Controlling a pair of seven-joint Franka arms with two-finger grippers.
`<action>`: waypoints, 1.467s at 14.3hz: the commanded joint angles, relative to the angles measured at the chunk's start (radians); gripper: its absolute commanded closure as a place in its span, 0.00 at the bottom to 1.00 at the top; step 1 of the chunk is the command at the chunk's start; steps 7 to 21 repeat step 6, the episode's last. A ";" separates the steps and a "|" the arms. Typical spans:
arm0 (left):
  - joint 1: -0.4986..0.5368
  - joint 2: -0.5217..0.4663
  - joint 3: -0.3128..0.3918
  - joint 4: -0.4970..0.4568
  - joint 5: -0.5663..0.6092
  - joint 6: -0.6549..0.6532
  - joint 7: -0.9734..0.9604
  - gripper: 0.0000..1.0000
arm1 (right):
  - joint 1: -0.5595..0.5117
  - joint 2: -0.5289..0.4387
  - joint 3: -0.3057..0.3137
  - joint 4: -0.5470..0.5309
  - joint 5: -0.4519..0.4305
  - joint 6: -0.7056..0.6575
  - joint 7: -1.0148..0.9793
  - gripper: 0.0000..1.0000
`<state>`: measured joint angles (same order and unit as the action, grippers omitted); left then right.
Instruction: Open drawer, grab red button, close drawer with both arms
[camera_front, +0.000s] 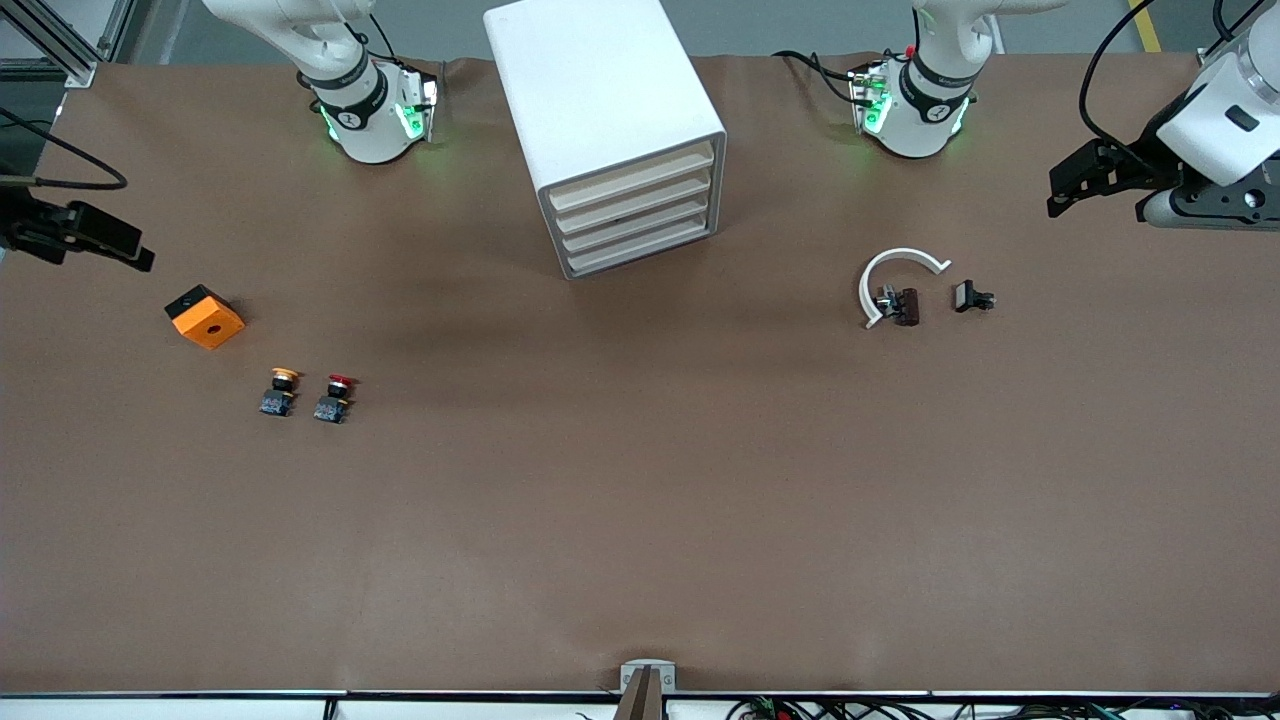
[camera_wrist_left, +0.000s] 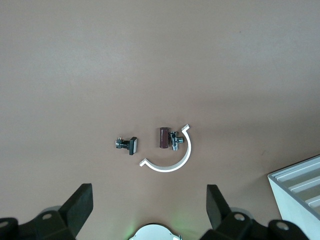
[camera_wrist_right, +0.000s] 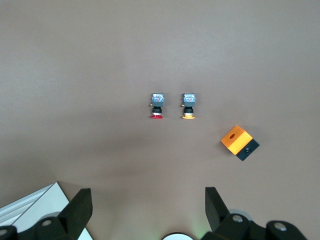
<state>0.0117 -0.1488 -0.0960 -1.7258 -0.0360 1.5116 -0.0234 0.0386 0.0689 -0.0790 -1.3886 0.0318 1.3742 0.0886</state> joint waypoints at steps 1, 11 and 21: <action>0.001 0.006 -0.004 0.019 0.007 -0.005 -0.006 0.00 | -0.005 -0.024 -0.021 -0.007 -0.010 -0.012 -0.027 0.00; 0.001 0.012 -0.004 0.019 0.007 -0.005 -0.009 0.00 | -0.116 -0.041 0.060 -0.012 -0.032 -0.030 -0.032 0.00; 0.001 0.012 -0.004 0.019 0.007 -0.005 -0.009 0.00 | -0.116 -0.041 0.060 -0.012 -0.032 -0.030 -0.032 0.00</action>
